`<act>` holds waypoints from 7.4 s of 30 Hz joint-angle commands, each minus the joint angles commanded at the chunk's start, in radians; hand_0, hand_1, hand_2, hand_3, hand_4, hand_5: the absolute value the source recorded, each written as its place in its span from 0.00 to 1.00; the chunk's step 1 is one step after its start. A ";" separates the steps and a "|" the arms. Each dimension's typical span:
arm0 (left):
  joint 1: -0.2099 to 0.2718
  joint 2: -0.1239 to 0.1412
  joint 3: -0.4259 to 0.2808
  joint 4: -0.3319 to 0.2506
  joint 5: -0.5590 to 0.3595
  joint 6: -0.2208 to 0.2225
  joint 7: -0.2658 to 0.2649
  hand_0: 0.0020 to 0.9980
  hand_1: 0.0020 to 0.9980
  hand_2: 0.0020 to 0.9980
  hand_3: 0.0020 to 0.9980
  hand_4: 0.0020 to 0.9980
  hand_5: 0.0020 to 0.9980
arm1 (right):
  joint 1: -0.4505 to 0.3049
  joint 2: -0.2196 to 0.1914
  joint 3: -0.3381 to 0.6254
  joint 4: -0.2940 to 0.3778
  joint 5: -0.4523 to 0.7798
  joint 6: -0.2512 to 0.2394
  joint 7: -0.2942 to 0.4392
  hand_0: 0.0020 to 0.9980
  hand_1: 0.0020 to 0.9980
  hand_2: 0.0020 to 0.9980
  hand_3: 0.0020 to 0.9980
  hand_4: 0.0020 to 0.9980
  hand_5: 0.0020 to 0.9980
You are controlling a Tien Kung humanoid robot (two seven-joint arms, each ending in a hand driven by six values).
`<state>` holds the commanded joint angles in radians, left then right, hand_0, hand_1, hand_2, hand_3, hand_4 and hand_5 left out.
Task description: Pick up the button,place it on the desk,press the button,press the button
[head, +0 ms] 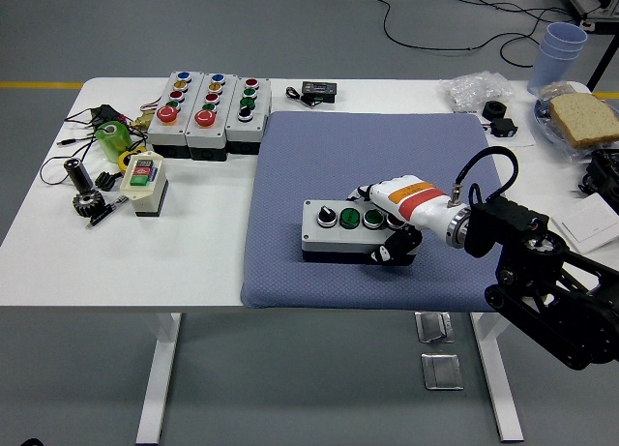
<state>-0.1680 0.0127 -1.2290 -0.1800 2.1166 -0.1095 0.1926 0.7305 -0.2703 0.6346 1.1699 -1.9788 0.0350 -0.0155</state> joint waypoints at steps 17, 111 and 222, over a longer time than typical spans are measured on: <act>-0.001 0.000 0.001 0.000 -0.001 0.001 0.000 0.65 0.63 0.63 0.55 0.32 0.85 | -0.007 0.000 -0.001 0.011 0.028 0.012 -0.012 0.82 0.78 0.90 0.81 0.80 0.10; 0.003 0.001 0.001 0.000 0.016 0.005 0.003 0.65 0.64 0.63 0.55 0.32 0.86 | -0.187 -0.098 0.150 0.273 0.047 -0.142 -0.189 0.16 0.00 0.19 0.70 0.78 0.31; 0.014 -0.002 0.006 0.000 0.027 -0.001 -0.001 0.65 0.63 0.63 0.55 0.32 0.86 | -0.302 -0.062 0.351 0.234 0.501 -0.170 -0.125 0.35 0.20 0.40 0.75 0.83 0.42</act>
<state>-0.1538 0.0105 -1.2229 -0.1800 2.1437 -0.1106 0.1912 0.4288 -0.3321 0.9853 1.4036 -1.4782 -0.1353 -0.1407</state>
